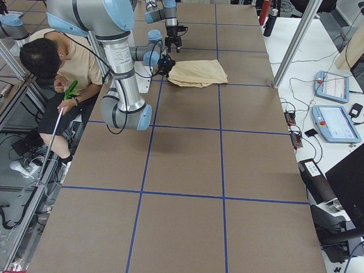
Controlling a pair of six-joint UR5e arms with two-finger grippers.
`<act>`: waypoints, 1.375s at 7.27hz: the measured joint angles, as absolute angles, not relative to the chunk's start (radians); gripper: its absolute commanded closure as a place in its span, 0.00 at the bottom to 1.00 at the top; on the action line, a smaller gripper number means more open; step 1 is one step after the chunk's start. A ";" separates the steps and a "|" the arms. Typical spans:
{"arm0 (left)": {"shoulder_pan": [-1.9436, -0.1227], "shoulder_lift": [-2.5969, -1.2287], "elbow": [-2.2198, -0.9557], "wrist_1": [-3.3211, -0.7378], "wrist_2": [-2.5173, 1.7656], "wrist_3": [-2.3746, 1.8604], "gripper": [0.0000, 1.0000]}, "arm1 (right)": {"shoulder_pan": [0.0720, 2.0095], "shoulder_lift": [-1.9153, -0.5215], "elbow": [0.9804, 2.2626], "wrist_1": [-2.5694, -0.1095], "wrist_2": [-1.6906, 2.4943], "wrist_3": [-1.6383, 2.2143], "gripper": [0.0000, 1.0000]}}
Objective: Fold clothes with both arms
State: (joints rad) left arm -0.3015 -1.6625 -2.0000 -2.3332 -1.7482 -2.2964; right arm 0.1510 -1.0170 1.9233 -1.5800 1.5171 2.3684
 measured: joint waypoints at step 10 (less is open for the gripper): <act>-0.202 -1.701 -1.977 -2.208 -1.684 -2.402 1.00 | 0.151 -1.024 1.936 -1.580 1.517 2.368 1.00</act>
State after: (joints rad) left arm -0.2019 -1.7009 -1.9769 -2.2081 -1.6844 -2.4018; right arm 0.1515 -1.0239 1.9362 -1.5800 1.5171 2.3685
